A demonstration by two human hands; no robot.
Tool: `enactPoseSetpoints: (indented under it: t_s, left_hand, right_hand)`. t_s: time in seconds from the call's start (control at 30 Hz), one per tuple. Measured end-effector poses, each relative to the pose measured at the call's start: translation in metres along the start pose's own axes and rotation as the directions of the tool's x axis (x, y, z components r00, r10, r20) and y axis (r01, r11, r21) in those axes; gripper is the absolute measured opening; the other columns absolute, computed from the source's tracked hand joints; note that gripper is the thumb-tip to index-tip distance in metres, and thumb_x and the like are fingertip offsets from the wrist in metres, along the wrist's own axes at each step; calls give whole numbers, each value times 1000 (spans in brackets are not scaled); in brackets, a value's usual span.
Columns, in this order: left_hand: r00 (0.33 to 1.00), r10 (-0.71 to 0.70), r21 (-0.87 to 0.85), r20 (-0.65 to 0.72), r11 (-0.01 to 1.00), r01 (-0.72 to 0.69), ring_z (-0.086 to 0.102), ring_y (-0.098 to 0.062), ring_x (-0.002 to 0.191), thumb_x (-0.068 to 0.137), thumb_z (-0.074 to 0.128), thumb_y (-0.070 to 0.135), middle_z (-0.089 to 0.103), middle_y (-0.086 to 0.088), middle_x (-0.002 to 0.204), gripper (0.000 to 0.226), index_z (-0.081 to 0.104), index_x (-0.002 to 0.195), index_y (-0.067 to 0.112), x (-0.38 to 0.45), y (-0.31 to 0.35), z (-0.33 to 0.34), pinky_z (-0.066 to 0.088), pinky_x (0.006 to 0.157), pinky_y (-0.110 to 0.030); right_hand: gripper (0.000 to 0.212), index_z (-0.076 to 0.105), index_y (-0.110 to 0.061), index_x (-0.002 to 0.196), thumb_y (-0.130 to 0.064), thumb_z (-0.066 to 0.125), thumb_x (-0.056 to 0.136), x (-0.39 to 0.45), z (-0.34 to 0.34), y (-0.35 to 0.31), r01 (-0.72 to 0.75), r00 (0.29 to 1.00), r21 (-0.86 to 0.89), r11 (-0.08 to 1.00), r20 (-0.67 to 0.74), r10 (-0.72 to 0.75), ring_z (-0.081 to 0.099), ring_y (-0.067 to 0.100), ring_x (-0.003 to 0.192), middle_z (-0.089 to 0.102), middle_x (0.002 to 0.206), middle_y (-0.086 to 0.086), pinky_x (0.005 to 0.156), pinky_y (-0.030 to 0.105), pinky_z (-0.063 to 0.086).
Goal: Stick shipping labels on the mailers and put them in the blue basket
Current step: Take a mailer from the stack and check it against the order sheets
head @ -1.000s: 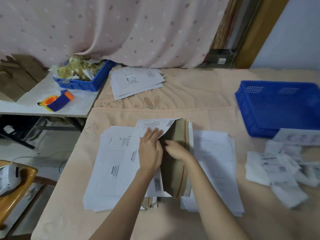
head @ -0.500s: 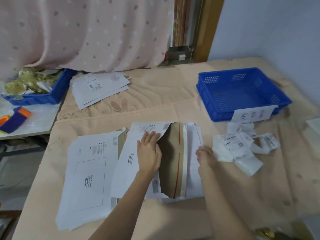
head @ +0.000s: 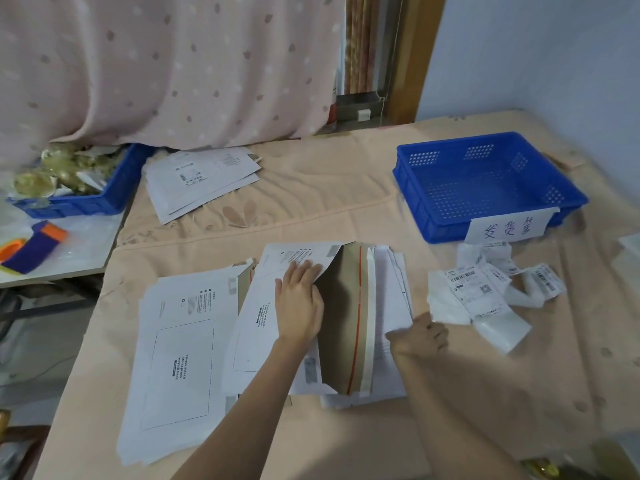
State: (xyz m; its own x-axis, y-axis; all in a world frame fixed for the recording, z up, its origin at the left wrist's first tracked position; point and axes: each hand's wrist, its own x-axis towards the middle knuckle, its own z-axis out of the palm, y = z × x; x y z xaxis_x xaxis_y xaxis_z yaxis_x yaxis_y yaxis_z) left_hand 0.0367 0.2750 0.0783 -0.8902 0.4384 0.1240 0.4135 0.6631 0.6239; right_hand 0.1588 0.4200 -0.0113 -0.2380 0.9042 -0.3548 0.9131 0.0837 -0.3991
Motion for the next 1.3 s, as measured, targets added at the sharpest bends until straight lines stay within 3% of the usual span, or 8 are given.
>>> enactPoseSetpoints:
  t_s: [0.07, 0.2, 0.37, 0.53, 0.83, 1.0, 1.13, 1.3]
  left_hand:
    - [1000, -2, 1, -8, 1000, 2, 29, -22, 142, 92, 40, -1, 48, -1, 143, 45, 60, 128, 19, 2, 1, -1, 15, 117, -46]
    - [1000, 1, 17, -9, 1000, -1, 29, -22, 142, 91, 41, -1, 48, -1, 144, 46, 59, 128, 19, 6, -2, -4, 15, 116, -46]
    - [1000, -9, 25, -4, 1000, 9, 27, -22, 143, 94, 40, 2, 46, 0, 145, 44, 58, 129, 19, 12, -1, -9, 12, 117, -44]
    - [1000, -11, 28, -6, 1000, 11, 26, -22, 143, 94, 39, 1, 46, 0, 145, 44, 57, 130, 19, 16, -2, -10, 13, 117, -44]
    - [1000, -8, 71, -17, 997, 9, 27, -24, 143, 94, 39, 2, 47, -1, 144, 43, 57, 130, 18, 25, -9, -13, 15, 116, -43]
    - [999, -34, 126, -20, 991, 36, 26, -25, 143, 95, 39, 3, 45, -2, 146, 43, 54, 132, 18, 29, -23, -18, 16, 116, -44]
    - [997, -62, 156, -52, 985, 70, 27, -27, 143, 94, 40, 1, 46, -3, 145, 43, 54, 132, 17, 23, -39, -18, 19, 114, -46]
    - [996, -82, 235, -31, 968, 87, 23, -28, 143, 95, 39, 3, 43, -4, 146, 43, 51, 134, 17, 19, -55, -22, 18, 114, -48]
  right_hand:
    - [53, 47, -5, 124, -17, 64, 75, 1, 5, -1, -20, 993, -47, 999, -116, 14, 36, 37, 128, 44, 131, 23, 103, 42, 28]
    - [47, 49, -11, 127, -14, 56, 80, 0, -9, -19, 5, 996, 141, 990, -87, 7, 50, 36, 115, 56, 121, 14, 94, 37, 40]
    - [36, 59, -13, 120, -14, 56, 84, 1, -13, -21, 58, 988, 100, 993, -148, -43, 55, 28, 110, 59, 117, 10, 100, 37, 30]
    - [29, 65, -15, 113, -15, 49, 89, -1, -22, -30, -32, 978, 232, 972, -195, 79, 62, 32, 99, 68, 106, 14, 82, 33, 33]
    - [29, 59, -16, 123, -18, 45, 97, 2, -55, -75, 60, 940, 499, 865, -320, 120, 60, 35, 103, 66, 117, 11, 78, 39, 45]
    - [27, 58, -8, 115, -17, 47, 92, 3, -73, -88, 44, 938, 672, 739, -283, 202, 56, 31, 93, 64, 113, 11, 75, 31, 35]
    - [44, 58, -10, 120, -34, 60, 84, -5, -75, -94, 21, 961, 700, 713, -211, 179, 60, 30, 100, 65, 115, 5, 95, 44, 45]
    - [31, 66, -17, 104, -37, 62, 80, -11, -76, -98, 29, 981, 761, 648, -147, 128, 62, 27, 95, 65, 108, -1, 84, 43, 50]
